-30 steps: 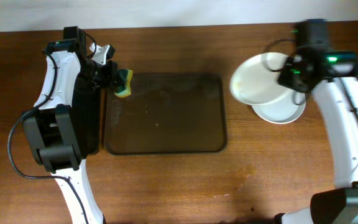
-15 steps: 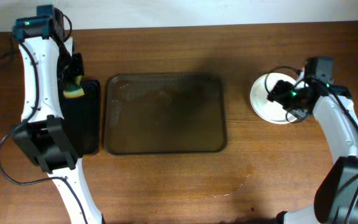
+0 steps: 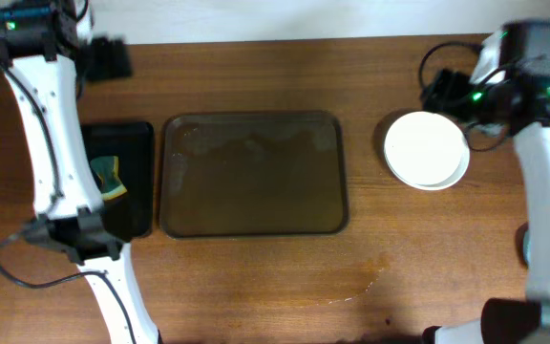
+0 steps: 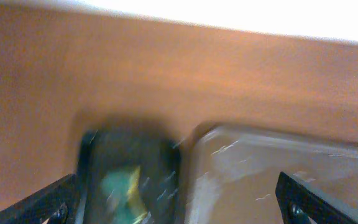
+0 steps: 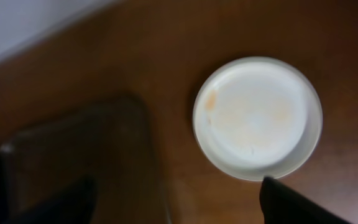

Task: Clean dirty plates on tray and stack at the side

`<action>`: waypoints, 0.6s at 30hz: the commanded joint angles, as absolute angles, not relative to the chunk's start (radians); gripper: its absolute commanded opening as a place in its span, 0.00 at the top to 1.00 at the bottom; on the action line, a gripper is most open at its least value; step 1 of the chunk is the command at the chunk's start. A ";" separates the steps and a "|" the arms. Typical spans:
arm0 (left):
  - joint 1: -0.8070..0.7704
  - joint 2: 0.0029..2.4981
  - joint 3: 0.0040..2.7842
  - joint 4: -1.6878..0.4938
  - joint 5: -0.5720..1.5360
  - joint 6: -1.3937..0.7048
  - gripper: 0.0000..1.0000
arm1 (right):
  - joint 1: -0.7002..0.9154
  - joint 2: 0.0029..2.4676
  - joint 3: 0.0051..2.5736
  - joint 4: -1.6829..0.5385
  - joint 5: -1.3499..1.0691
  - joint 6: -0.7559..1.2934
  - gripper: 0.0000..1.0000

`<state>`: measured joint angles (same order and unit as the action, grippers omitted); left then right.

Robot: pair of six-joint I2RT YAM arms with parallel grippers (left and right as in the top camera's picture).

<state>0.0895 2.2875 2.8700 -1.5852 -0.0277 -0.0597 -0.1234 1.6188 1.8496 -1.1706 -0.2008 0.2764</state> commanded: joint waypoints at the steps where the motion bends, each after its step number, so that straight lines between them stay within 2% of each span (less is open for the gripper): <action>1: -0.012 2.268 3.129 -1.591 0.083 -0.010 0.01 | -0.118 1.571 2.171 -1.373 -0.199 0.258 0.02; 4: -0.091 2.250 3.136 -1.604 0.098 -0.018 0.01 | -0.118 1.509 2.360 -1.441 -0.199 0.259 0.02; 9: -0.096 2.250 3.136 -1.687 0.097 -0.018 0.01 | -0.118 1.494 2.360 -1.441 -0.199 0.258 0.02; 12: -0.096 2.250 3.136 -1.687 0.097 -0.018 0.01 | -0.117 1.499 2.354 -1.472 -0.093 0.235 0.02; 15: -0.096 2.250 3.136 -1.687 0.097 -0.018 0.01 | -0.085 1.372 2.106 -1.256 -0.103 0.105 0.02; 18: -0.096 2.250 3.136 -1.687 0.098 -0.018 0.01 | -0.085 1.113 1.637 -0.942 -0.103 0.056 0.02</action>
<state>-0.0978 2.2498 3.1325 -1.6859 0.0845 -0.0368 -0.0944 1.2732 1.8790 -1.0607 -0.1169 0.1070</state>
